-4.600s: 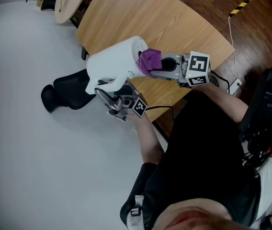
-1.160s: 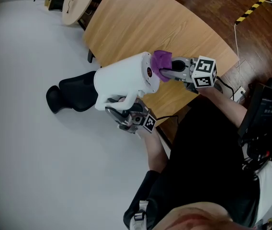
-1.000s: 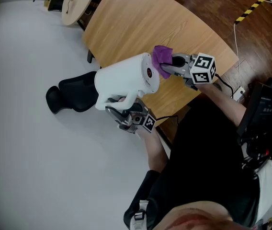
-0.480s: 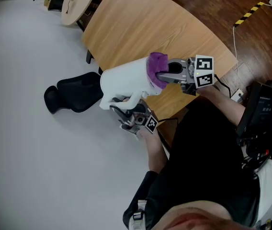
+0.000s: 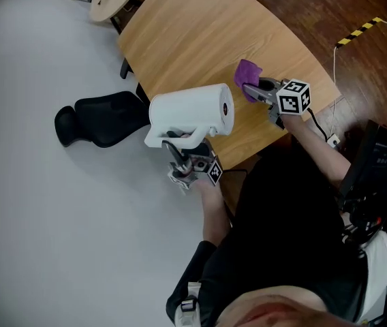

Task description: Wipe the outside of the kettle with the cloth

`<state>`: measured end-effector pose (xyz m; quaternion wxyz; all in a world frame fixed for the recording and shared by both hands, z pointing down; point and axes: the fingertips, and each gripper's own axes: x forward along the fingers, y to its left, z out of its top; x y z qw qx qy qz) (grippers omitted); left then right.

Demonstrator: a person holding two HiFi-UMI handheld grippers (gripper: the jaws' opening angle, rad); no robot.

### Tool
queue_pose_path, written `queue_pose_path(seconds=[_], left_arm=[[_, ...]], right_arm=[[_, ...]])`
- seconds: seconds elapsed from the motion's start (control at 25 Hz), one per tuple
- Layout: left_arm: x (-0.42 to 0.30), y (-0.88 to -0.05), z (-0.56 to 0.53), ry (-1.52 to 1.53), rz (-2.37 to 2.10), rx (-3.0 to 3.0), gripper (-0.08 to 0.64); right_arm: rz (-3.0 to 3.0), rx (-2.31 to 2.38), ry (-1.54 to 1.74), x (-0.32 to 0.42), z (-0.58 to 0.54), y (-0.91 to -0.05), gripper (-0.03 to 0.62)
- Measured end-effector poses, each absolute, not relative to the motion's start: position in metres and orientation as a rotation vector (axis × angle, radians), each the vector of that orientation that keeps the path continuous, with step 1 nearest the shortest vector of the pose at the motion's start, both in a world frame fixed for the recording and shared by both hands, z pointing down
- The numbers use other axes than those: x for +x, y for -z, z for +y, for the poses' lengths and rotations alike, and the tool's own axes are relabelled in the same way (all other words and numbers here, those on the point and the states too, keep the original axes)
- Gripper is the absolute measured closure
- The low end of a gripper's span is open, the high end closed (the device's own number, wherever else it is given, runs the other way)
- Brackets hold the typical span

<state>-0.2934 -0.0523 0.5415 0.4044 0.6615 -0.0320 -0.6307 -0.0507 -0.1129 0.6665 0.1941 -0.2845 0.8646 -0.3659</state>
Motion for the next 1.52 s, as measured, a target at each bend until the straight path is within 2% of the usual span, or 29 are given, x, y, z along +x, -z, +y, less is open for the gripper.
queue_pose_path(seconds=[0.28, 0.36, 0.52, 0.68, 0.76, 0.88, 1.04, 1.32, 1.52], left_arm=[[-0.292, -0.673, -0.08, 1.262, -0.451, 1.777, 0.492], [-0.301, -0.673, -0.091, 1.2, -0.504, 1.821, 0.492], [-0.331, -0.675, -0.119, 1.168, -0.493, 1.907, 0.492], [-0.378, -0.674, -0.112, 1.157, -0.435, 1.981, 0.491], [-0.388, -0.656, -0.109, 1.14, -0.401, 2.078, 0.486], [-0.39, -0.637, -0.115, 1.055, -0.339, 2.239, 0.473], [-0.389, -0.653, -0.141, 0.771, -0.261, 2.501, 0.448], [-0.328, -0.698, -0.079, 0.152, -0.028, 2.885, 0.453], [-0.306, -0.748, -0.072, -0.192, 0.054, 2.941, 0.447]], right_arm=[[2.355, -0.872, 1.136, 0.009, -0.081, -0.712, 0.535], [2.327, -0.889, 1.164, 0.011, -0.067, -0.71, 0.535], [2.363, -0.999, 1.125, -0.014, -0.052, -0.683, 0.535], [2.404, -0.995, 1.045, -0.079, -0.011, -0.64, 0.535], [2.388, -1.035, 1.075, -0.093, -0.001, -0.648, 0.535], [2.482, -0.958, 0.951, -0.133, -0.005, -0.622, 0.535], [2.53, -0.99, 0.946, -0.181, -0.045, -0.616, 0.535], [2.599, -0.895, 1.052, -0.216, -0.068, -0.625, 0.535], [2.57, -0.802, 1.2, -0.233, -0.103, -0.634, 0.535]])
